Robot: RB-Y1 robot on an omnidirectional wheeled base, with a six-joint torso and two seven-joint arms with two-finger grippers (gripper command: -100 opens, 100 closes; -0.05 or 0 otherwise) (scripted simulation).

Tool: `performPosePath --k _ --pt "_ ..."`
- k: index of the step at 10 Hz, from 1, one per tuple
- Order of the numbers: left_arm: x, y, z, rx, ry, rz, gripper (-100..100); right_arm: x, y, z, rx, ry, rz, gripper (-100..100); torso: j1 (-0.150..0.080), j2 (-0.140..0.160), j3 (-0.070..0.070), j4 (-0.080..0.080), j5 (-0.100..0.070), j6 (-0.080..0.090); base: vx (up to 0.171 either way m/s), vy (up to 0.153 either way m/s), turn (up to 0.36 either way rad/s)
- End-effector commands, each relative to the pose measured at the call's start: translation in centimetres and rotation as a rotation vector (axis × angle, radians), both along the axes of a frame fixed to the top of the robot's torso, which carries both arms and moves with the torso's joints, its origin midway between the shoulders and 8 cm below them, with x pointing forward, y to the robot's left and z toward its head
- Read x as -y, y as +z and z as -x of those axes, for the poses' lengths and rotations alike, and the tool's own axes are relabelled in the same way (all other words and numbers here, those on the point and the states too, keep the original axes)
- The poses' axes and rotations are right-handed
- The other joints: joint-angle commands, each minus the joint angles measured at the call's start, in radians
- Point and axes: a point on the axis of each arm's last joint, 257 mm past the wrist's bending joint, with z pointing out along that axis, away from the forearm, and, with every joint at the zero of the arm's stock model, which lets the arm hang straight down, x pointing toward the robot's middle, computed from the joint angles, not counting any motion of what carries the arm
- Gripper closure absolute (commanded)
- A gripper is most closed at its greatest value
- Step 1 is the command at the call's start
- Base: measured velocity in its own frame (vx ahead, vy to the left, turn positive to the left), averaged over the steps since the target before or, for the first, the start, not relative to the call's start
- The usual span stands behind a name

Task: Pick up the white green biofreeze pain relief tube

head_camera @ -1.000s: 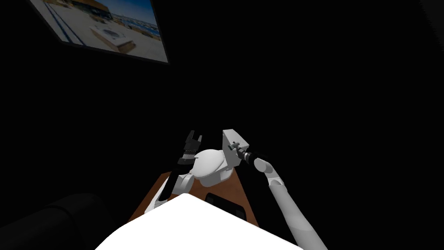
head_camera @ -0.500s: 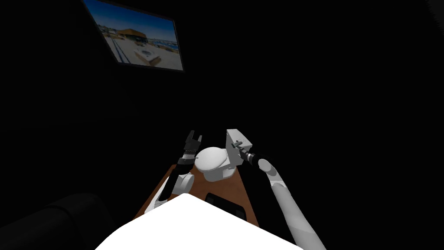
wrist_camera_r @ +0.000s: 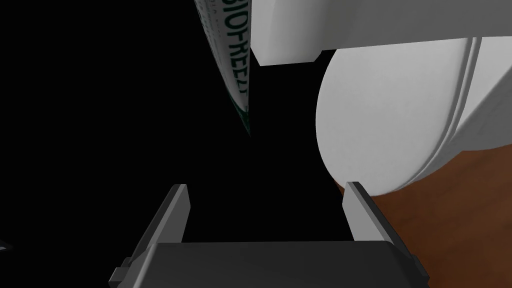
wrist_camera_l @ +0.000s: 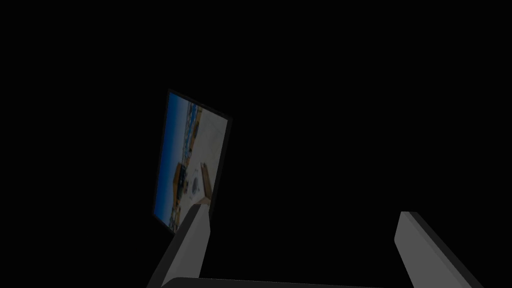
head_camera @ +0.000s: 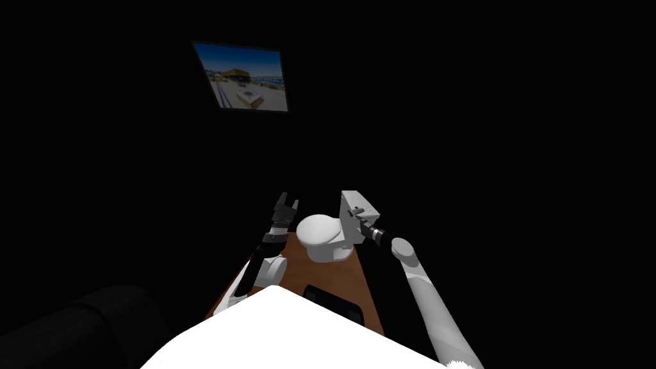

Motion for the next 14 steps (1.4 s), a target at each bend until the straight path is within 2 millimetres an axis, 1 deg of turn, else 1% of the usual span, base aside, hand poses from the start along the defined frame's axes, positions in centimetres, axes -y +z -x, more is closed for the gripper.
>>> performPosePath --k 1,3,4,5,6,8,9,10,11,12,13,14 --pt "0.0 0.0 0.0 0.0 0.0 0.0 0 1.0 0.1 -0.2 0.016 -0.013 -0.001 -100 0.0 0.0 0.0 0.0 0.0 0.0 -0.026 0.0 0.094" --pt "0.0 0.0 0.0 0.0 0.0 0.0 0 3.1 0.4 -0.5 0.038 -0.044 -0.033 -100 -0.007 0.006 0.001 -0.003 0.001 0.0 -0.042 0.002 0.169" --pt "0.0 0.0 0.0 0.0 0.0 0.0 0 3.4 0.4 -0.5 0.048 -0.044 -0.023 -100 -0.013 0.011 0.002 -0.006 0.002 0.0 -0.029 0.007 0.096" --pt "0.0 0.0 0.0 0.0 0.0 0.0 0 4.6 0.7 -0.7 0.061 -0.065 -0.04 -100 -0.016 0.013 0.003 -0.007 0.002 0.0 -0.027 0.035 0.099" --pt "0.0 0.0 0.0 0.0 0.0 0.0 0 4.6 0.7 -0.7 0.067 -0.062 -0.032 -100 -0.016 0.014 0.004 -0.007 0.001 0.0 -0.017 0.021 0.06" --pt "0.0 0.0 0.0 0.0 0.0 0.0 0 7.1 1.2 -1.0 0.103 -0.102 -0.058 -100 -0.016 0.015 0.004 -0.007 0.001 0.0 -0.026 0.032 0.094" --pt "0.0 0.0 0.0 0.0 0.0 0.0 0 7.3 1.2 -1.0 0.114 -0.101 -0.046 -100 -0.016 0.016 0.005 -0.007 0.002 0.0 -0.025 0.03 0.088" --pt "0.0 0.0 0.0 0.0 0.0 0.0 0 8.6 1.5 -1.1 0.136 -0.124 -0.056 -100 -0.016 0.017 0.005 -0.007 0.002 0.0 -0.03 0.037 0.108" --pt "0.0 0.0 0.0 0.0 0.0 0.0 0 8.6 1.5 -1.1 0.139 -0.122 -0.051 -100 -0.015 0.018 0.006 -0.007 0.002 0.0 -0.013 0.016 0.048" --pt "0.0 0.0 0.0 0.0 0.0 0.0 0 10.0 1.8 -1.2 0.16 -0.148 -0.063 -100 -0.017 0.018 0.006 -0.007 0.001 0.001 -0.018 0.021 0.062" --pt "0.0 0.0 0.0 0.0 0.0 0.0 0 10.0 1.8 -1.2 0.166 -0.145 -0.055 -100 -0.017 0.018 0.006 -0.007 0.001 0.0 -0.016 0.02 0.058" --pt "0.0 0.0 0.0 0.0 0.0 0.0 0 11.4 2.1 -1.3 0.186 -0.172 -0.067 -100 -0.017 0.019 0.006 -0.007 0.001 0.0 -0.015 0.013 0.101"
